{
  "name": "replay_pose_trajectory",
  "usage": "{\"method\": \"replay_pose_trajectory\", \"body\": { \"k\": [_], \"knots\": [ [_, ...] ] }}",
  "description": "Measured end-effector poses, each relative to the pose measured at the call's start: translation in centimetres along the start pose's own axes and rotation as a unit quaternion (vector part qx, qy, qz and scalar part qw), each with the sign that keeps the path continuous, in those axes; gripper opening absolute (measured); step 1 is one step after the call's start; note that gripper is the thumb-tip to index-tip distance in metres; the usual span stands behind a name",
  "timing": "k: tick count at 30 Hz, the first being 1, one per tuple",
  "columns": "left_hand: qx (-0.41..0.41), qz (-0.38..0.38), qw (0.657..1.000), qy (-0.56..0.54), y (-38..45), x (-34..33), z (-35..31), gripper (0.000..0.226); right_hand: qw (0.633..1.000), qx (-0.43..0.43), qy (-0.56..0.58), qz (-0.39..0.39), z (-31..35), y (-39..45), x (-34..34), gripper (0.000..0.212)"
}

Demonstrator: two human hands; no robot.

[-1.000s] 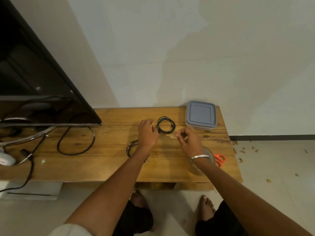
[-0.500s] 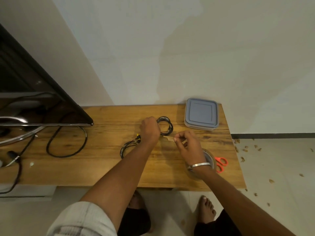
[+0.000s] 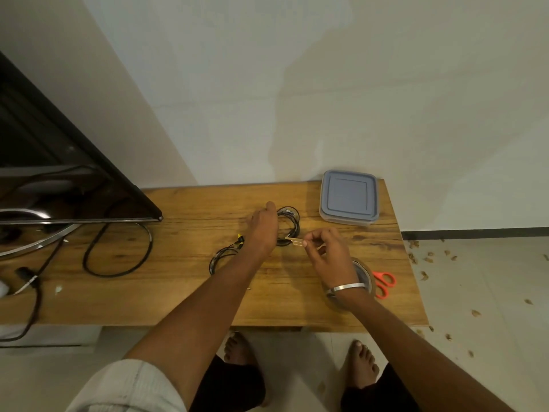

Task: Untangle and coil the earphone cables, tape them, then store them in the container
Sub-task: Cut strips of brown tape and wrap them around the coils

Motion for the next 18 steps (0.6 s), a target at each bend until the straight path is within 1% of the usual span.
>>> {"method": "replay_pose_trajectory", "body": {
  "k": [3,6,8,12,16,18],
  "knots": [
    [-0.024,0.024,0.998,-0.047,-0.2,0.4,0.2,0.019,1.000,-0.004,0.006,0.003,0.1,0.0,0.1,0.007],
    [-0.039,0.044,0.988,-0.143,-0.9,1.6,0.5,0.023,1.000,-0.006,0.006,0.020,0.3,0.5,0.6,0.007],
    [-0.059,0.064,0.980,-0.178,-1.2,2.6,0.6,0.026,0.999,0.006,-0.002,0.045,0.7,1.2,0.9,0.009],
    [-0.104,0.121,0.969,-0.189,-2.3,5.3,0.4,0.029,0.995,0.044,-0.026,0.081,2.2,2.8,1.6,0.011],
    [-0.152,0.150,0.962,-0.169,-3.8,8.1,-0.2,0.029,0.988,0.065,-0.038,0.134,3.6,3.7,2.3,0.009],
    [-0.171,0.159,0.958,-0.164,-4.5,9.1,-0.4,0.029,0.985,0.041,-0.011,0.167,4.1,3.7,2.5,0.011]
  ]
}}
Point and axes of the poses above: each hand's wrist, its own y-axis towards the middle knuckle, its own x-axis out of the back of the hand, z = x × y, the point moved 1 cm from there along y, towards the middle knuckle, and after that the axes turned 12 degrees about -z, right-handed, at the moved point
